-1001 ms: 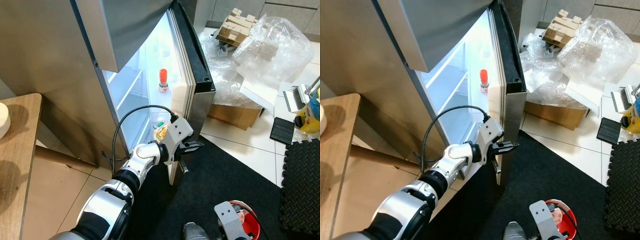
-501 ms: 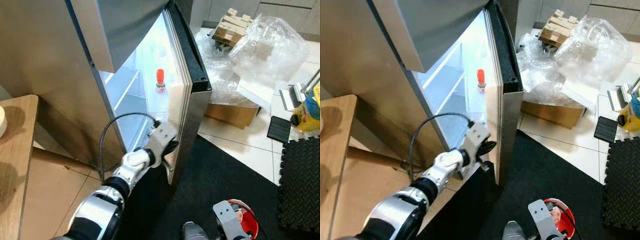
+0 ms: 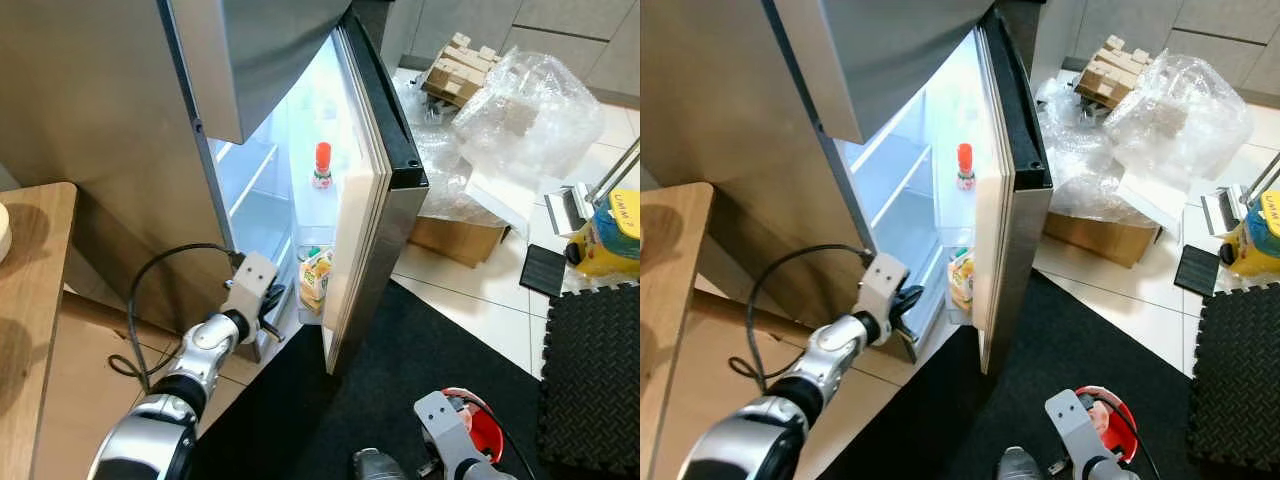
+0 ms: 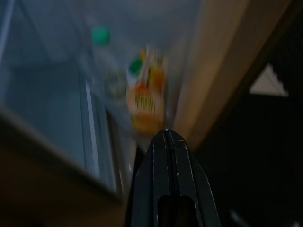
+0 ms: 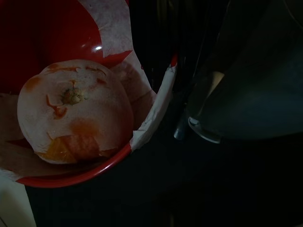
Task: Restocking fridge
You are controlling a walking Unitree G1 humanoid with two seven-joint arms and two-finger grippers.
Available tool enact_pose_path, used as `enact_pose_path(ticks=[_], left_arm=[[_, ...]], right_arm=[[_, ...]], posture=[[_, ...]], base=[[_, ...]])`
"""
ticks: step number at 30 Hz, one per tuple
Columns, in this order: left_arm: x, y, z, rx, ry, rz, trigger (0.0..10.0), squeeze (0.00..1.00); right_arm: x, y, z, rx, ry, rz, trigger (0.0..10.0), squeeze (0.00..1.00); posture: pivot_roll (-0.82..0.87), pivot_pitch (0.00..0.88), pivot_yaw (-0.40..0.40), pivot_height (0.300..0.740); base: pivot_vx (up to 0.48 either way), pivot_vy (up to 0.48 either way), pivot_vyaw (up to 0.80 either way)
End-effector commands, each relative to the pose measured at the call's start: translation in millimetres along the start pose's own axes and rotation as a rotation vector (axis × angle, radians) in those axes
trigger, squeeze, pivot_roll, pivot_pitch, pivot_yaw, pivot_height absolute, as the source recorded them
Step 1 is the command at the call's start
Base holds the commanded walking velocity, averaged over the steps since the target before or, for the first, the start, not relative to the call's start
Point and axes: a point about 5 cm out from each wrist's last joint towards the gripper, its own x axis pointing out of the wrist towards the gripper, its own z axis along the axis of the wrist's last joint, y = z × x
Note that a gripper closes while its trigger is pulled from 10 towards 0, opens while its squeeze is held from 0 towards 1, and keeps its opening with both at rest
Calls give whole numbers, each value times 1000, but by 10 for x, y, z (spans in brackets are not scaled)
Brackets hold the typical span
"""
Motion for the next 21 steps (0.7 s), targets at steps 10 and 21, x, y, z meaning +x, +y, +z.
enact_pose_path(ticks=[10, 21], left_arm=[[-585, -320, -1160, -192, 386, 138, 10000, 0], [-842, -506, -1500, -366, 467, 379, 10000, 0]], right_arm=[[36, 93, 29, -7, 16, 27, 10000, 0], [83, 160, 135, -38, 3, 61, 10000, 0]], posture=[[-162, 98, -32, 700], [-124, 65, -57, 700]], base=[[0, 0, 0], [0, 0, 0]])
